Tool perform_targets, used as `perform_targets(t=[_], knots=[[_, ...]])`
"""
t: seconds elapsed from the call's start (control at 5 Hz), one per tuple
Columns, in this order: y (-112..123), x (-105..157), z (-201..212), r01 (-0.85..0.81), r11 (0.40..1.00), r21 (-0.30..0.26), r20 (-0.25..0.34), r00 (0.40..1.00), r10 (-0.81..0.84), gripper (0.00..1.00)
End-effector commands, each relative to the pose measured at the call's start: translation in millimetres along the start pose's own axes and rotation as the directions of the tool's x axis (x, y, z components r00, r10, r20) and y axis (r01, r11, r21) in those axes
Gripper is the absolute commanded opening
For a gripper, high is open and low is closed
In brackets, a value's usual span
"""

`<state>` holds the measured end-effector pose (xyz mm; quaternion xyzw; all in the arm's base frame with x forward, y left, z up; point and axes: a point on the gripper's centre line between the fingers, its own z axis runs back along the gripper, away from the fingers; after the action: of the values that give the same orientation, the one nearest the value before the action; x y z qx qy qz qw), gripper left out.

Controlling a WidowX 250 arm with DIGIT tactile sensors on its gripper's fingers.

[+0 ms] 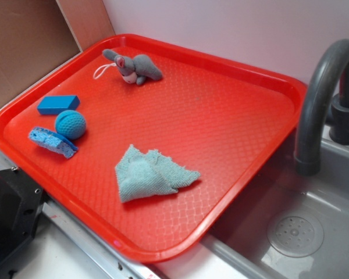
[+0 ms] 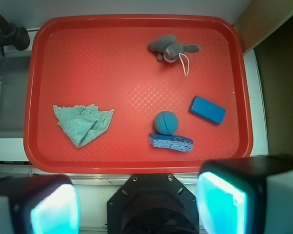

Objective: Grab the blue block.

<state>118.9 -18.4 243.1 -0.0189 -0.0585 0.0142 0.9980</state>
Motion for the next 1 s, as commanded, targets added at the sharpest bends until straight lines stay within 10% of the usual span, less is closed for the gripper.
perform_targets(t=[0.0,0.4,0.8], knots=[[0.0,0.0,0.0,0.0,1.0,0.0,0.0,1.0,0.0,1.0],[52.6,16.8,-23.8,0.401,0.902,-0.159,0.061,0.916,-0.396,1.0],[112.7,38.7,-75.8,0.644,0.75,-0.152,0.042,0.762,-0.646,1.0]])
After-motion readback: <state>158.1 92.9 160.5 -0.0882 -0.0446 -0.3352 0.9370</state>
